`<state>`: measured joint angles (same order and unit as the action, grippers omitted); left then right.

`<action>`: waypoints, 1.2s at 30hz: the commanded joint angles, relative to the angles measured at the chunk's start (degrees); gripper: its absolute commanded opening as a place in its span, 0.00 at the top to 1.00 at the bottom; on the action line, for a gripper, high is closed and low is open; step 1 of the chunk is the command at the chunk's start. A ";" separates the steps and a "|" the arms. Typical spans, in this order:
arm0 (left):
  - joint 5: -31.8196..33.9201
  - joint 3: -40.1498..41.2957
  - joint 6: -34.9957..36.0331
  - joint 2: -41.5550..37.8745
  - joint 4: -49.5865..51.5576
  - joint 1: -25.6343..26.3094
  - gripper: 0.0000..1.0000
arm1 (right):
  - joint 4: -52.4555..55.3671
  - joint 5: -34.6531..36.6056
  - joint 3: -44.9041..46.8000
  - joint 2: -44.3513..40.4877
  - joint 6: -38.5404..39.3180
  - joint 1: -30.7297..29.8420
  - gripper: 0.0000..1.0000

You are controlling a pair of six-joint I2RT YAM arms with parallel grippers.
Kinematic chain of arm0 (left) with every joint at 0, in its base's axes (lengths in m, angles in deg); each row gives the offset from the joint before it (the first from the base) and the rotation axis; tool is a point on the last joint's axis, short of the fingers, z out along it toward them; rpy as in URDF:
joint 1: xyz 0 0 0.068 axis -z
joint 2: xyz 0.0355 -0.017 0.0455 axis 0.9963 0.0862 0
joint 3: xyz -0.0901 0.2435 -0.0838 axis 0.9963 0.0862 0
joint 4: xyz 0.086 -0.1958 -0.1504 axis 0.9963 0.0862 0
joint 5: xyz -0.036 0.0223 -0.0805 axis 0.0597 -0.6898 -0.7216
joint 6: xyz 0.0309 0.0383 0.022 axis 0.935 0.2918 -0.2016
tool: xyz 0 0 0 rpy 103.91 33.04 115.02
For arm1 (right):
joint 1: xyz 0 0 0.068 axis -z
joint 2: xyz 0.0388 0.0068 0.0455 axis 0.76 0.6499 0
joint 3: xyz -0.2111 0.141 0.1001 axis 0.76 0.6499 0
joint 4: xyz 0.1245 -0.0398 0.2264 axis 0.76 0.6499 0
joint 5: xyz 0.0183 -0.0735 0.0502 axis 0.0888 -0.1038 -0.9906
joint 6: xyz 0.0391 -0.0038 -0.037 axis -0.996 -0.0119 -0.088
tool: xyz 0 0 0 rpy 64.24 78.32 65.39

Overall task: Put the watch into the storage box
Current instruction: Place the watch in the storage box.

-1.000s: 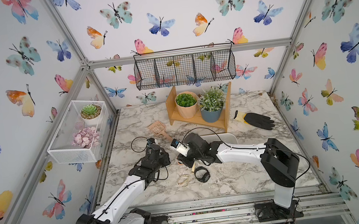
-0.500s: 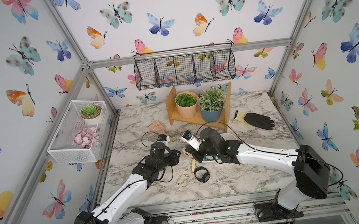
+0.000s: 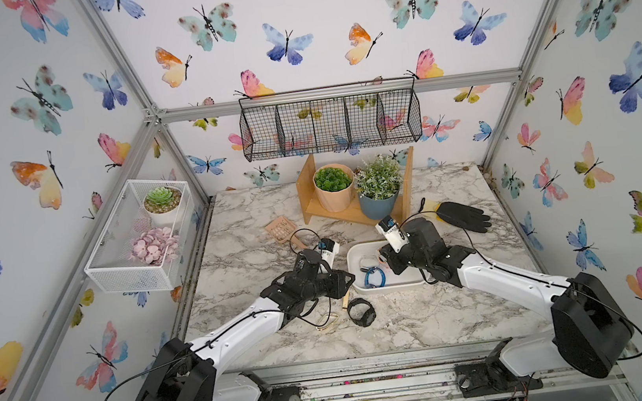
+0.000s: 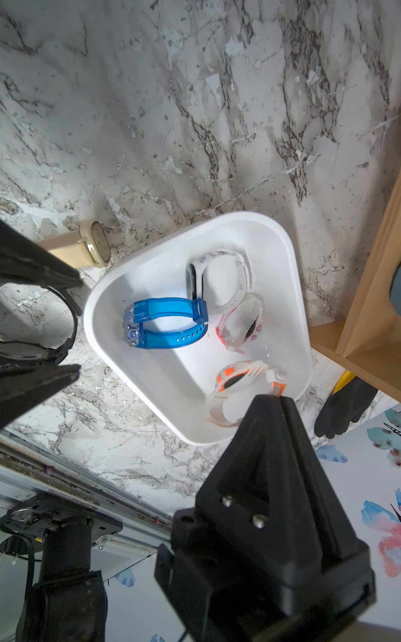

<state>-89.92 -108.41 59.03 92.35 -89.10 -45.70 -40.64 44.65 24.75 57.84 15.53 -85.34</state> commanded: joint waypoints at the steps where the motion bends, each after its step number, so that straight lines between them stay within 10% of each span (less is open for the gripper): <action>1: -1.79 -1.05 0.69 1.59 -2.45 0.85 0.59 | -0.06 -1.52 2.31 -0.93 -2.39 1.05 0.85; 19: -1.38 -3.26 1.23 6.27 -2.71 1.49 0.58 | -7.62 -13.43 9.74 0.38 -7.43 6.52 0.82; 36: 5.35 -3.06 1.86 3.32 1.71 1.19 0.56 | -3.62 -7.51 6.49 1.88 -4.54 7.49 0.69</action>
<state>-87.84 -110.77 60.34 97.29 -88.66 -44.43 -46.80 34.24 33.67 61.52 8.95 -78.00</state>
